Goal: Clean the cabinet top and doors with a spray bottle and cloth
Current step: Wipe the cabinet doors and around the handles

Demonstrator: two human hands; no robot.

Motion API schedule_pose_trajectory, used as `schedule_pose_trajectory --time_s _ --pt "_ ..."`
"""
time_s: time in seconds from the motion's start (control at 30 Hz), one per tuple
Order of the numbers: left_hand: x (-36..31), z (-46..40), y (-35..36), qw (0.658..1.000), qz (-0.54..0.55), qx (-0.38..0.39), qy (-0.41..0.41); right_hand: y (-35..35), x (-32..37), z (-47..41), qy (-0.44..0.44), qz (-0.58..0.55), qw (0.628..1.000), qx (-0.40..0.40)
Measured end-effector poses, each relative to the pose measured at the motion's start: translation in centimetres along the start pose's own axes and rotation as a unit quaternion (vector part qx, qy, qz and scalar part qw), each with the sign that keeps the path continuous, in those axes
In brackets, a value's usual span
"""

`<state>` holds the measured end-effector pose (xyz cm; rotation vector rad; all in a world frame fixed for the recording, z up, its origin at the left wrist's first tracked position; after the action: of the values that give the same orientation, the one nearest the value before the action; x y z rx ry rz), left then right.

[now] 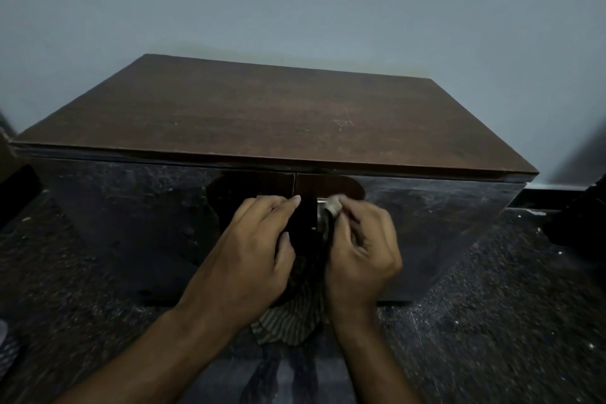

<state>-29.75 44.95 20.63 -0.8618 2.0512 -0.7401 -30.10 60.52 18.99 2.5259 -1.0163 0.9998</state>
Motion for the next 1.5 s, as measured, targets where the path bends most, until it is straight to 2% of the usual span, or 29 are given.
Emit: schedule_pose_trajectory --time_s 0.2,0.37,0.53,0.67,0.8,0.97,1.13,1.27,1.5 --pt "0.0 0.1 0.3 1.000 0.002 0.002 -0.002 2.1 3.0 0.2 -0.095 0.088 0.987 0.097" --pt "0.0 0.0 -0.4 1.000 0.008 -0.018 -0.008 1.9 2.4 0.1 -0.094 0.120 0.984 0.087" --pt "-0.2 0.0 -0.3 1.000 0.006 -0.012 -0.006 2.7 2.6 0.1 -0.125 0.147 0.971 0.141" --pt "-0.6 -0.2 -0.4 1.000 0.004 -0.018 0.000 1.9 2.2 -0.3 -0.096 0.144 0.978 0.115" --pt "-0.6 0.0 -0.3 1.000 0.000 -0.010 0.002 3.5 3.2 0.4 -0.163 0.146 0.961 0.172" --pt "-0.3 0.0 -1.1 1.000 -0.006 -0.024 -0.006 2.1 1.8 0.0 -0.116 0.149 0.976 0.109" --pt "0.1 0.2 -1.1 1.000 -0.013 -0.018 -0.014 3.3 2.6 0.0 -0.180 0.134 0.958 0.179" --pt "-0.4 -0.2 -0.7 1.000 -0.009 -0.017 -0.011 1.0 0.4 -0.2 -0.086 0.064 0.986 0.123" --pt "0.1 0.1 -0.5 1.000 -0.016 -0.006 -0.012 1.0 0.8 2.3 -0.086 0.078 0.987 0.112"
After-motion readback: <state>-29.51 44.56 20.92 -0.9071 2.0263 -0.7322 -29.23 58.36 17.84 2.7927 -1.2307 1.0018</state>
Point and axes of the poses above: each hand's wrist, its own z-axis away from the middle knuckle, its own y-axis out of the palm, x = y × z, the point moved 8 cm from there along -z, towards the middle knuckle, and after that the axes turned 1 degree about z, right-handed, at the moved point
